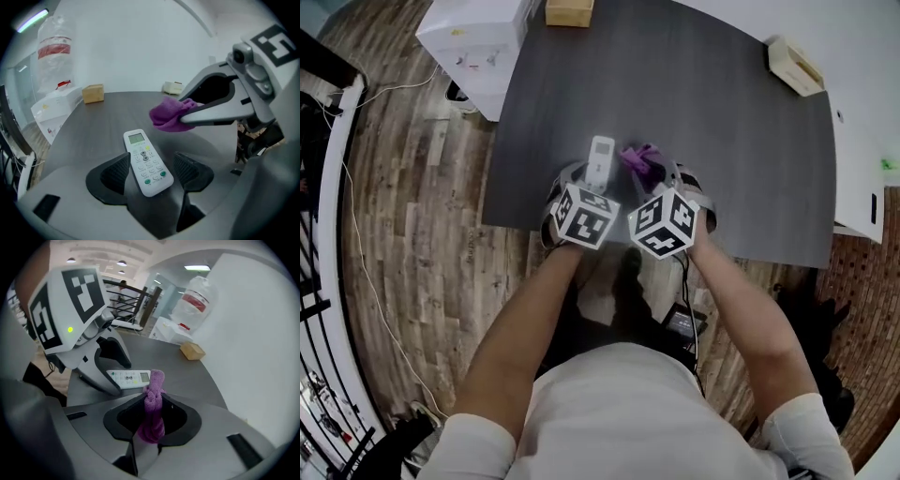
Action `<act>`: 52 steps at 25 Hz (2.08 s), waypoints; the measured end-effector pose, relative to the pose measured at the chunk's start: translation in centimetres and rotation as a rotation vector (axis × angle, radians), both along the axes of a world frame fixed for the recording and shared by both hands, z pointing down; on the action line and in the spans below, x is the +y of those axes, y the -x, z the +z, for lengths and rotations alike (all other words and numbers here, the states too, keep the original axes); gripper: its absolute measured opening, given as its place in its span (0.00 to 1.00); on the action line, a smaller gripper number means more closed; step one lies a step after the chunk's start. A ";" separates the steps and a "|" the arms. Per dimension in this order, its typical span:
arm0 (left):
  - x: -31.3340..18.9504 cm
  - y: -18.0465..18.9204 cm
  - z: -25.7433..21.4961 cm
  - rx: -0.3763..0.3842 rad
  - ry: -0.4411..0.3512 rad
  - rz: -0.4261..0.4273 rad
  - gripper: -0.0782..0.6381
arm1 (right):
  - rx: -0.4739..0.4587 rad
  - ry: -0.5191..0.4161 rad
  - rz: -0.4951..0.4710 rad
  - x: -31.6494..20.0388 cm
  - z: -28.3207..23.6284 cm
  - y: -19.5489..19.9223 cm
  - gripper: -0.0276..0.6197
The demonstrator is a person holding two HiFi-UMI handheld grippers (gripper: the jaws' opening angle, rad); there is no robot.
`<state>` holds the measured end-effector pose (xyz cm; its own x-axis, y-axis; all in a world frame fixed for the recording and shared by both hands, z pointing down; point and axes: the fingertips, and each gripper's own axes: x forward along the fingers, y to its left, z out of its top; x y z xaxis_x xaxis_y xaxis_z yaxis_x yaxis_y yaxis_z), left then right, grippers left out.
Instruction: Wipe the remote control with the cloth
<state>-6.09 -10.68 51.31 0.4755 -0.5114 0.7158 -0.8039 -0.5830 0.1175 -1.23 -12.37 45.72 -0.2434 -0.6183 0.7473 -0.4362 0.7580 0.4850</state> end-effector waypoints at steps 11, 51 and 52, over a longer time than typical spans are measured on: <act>-0.3 0.7 0.7 -0.032 0.029 -0.035 0.50 | 0.083 -0.077 -0.291 -3.8 0.3 3.6 0.18; 1.3 -0.8 -0.2 0.349 0.242 -0.091 0.45 | -0.166 0.269 -0.046 -3.9 3.6 -1.8 0.18; 1.4 -0.4 -0.1 0.358 0.248 -0.093 0.45 | -0.181 0.269 -0.028 -4.1 3.6 -1.8 0.18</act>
